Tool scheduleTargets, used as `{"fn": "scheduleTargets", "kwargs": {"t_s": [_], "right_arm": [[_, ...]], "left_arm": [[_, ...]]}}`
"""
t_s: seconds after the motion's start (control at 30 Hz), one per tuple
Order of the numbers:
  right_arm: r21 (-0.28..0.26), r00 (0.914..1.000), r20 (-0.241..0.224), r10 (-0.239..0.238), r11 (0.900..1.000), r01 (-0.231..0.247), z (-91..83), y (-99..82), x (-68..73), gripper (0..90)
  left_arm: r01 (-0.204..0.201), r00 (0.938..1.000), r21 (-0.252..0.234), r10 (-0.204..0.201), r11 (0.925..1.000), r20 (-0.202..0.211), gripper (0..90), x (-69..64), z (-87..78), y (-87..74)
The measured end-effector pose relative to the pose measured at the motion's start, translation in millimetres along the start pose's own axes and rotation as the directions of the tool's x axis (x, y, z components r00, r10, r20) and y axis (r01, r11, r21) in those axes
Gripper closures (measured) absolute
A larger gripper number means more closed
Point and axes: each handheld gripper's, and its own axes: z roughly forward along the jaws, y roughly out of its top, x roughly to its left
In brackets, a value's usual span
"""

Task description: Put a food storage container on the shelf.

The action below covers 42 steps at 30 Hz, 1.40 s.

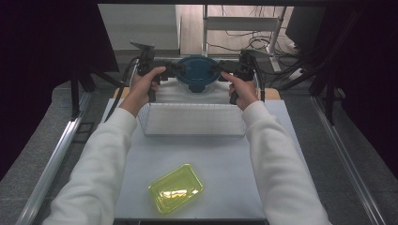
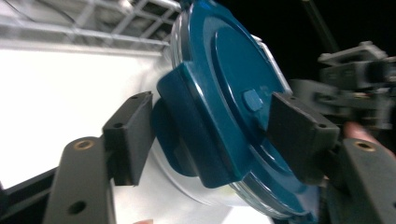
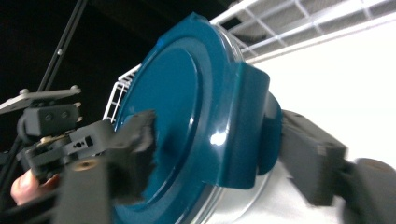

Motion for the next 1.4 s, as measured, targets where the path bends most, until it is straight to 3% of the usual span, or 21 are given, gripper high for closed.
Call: {"fn": "scheduleTargets", "kwargs": {"t_s": [0.07, 0.2, 0.27, 0.33, 0.4, 0.43, 0.53, 0.6, 0.67, 0.73, 0.8, 0.87, 0.93, 0.97, 1.03, 1.1, 1.2, 1.3, 1.4], "right_arm": [[-0.017, 0.9994, 0.014, -0.03, 0.9994, 0.03, -3.2, -0.3, 3.6, 21.3], [-0.029, 0.9957, 0.033, -0.086, 0.9958, 0.087, -12.0, -1.2, 7.9, 14.8], [-0.031, 0.9877, 0.069, -0.141, 0.9893, 0.143, -18.3, -3.3, 10.7, 13.8], [-0.041, 0.9753, 0.09, -0.202, 0.9777, 0.206, -27.0, -6.1, 14.4, 13.6], [-0.04, 0.9665, 0.082, -0.243, 0.9682, 0.247, -34.6, -9.2, 16.7, 13.6], [-0.044, 0.9614, 0.075, -0.265, 0.9623, 0.268, -39.1, -11.6, 18.2, 13.6], [-0.044, 0.9472, 0.057, -0.315, 0.9471, 0.318, -51.8, -20.8, 21.7, 14.3], [-0.044, 0.9377, 0.043, -0.345, 0.937, 0.346, -59.9, -28.1, 22.2, 15.8], [-0.045, 0.9324, 0.008, -0.361, 0.9314, 0.361, -67.8, -36.7, 21.2, 17.2], [-0.047, 0.9199, 0.011, -0.392, 0.9188, 0.392, -75.6, -46.7, 20.2, 18.4], [-0.04, 0.8991, 0.024, -0.437, 0.8982, 0.438, -82.6, -57.6, 19.3, 20.3], [-0.04, 0.8701, 0.05, -0.49, 0.8695, 0.492, -89.1, -69.0, 17.5, 21.7], [-0.038, 0.8529, 0.065, -0.518, 0.8528, 0.521, -94.7, -80.9, 14.0, 21.9], [-0.035, 0.8504, 0.064, -0.522, 0.8504, 0.525, -97.4, -87.0, 11.5, 22.0], [-0.024, 0.844, 0.055, -0.533, 0.8444, 0.535, -102.3, -99.4, 6.2, 22.1], [-0.017, 0.8321, 0.055, -0.552, 0.8328, 0.553, -107.4, -111.6, 0.4, 22.5], [-0.014, 0.8327, 0.04, -0.552, 0.8329, 0.553, -115.3, -126.8, -9.5, 22.6], [-0.019, 0.8299, 0.043, -0.556, 0.8301, 0.557, -123.3, -140.3, -18.5, 22.8], [-0.019, 0.8177, 0.043, -0.574, 0.8178, 0.575, -130.7, -153.3, -26.2, 23.2]], "left_arm": [[-0.021, 0.9997, -0.012, 0.02, 0.9997, -0.016, 23.9, -2.7, -3.1, -0.7], [-0.064, 0.9959, -0.034, 0.061, 0.9974, -0.067, 19.5, -9.7, -11.7, -2.8], [-0.093, 0.9916, -0.045, 0.089, 0.9946, -0.094, 18.4, -15.4, -17.7, -5.2], [-0.138, 0.9827, -0.052, 0.131, 0.989, -0.131, 18.2, -22.6, -26.6, -8.6], [-0.183, 0.9721, -0.049, 0.173, 0.9819, -0.158, 18.0, -29.0, -33.5, -12.5], [-0.199, 0.9691, -0.045, 0.19, 0.979, -0.158, 18.0, -31.4, -37.8, -15.3], [-0.201, 0.9739, -0.071, 0.191, 0.977, -0.122, 18.2, -37.5, -49.7, -27.2], [-0.214, 0.9721, -0.078, 0.205, 0.9736, -0.113, 18.8, -40.8, -57.3, -38.4], [-0.242, 0.9648, -0.074, 0.231, 0.9675, -0.125, 19.4, -42.7, -64.8, -50.6], [-0.258, 0.9594, -0.075, 0.247, 0.9632, -0.137, 20.0, -44.5, -71.3, -64.0], [-0.299, 0.9457, -0.064, 0.287, 0.952, -0.153, 20.9, -46.9, -77.3, -77.7], [-0.331, 0.9338, -0.053, 0.319, 0.942, -0.161, 21.1, -50.9, -82.5, -91.5], [-0.339, 0.9365, -0.058, 0.331, 0.9389, -0.115, 21.4, -55.5, -87.8, -106.8], [-0.349, 0.9341, -0.053, 0.343, 0.9356, -0.1, 21.2, -58.0, -90.0, -114.8], [-0.384, 0.9198, -0.034, 0.379, 0.9228, -0.102, 21.5, -61.9, -93.0, -130.6], [-0.404, 0.9097, -0.026, 0.399, 0.9142, -0.114, 21.6, -62.7, -94.9, -145.1], [-0.428, 0.894, 0.003, 0.424, 0.9038, -0.146, 22.0, -58.4, -94.4, -163.9], [-0.427, 0.8902, 0.021, 0.424, 0.904, -0.165, 22.6, -49.9, -93.8, -181.0], [-0.422, 0.8889, 0.044, 0.422, 0.9058, -0.178, 22.8, -44.4, -91.9, -197.3]]}}
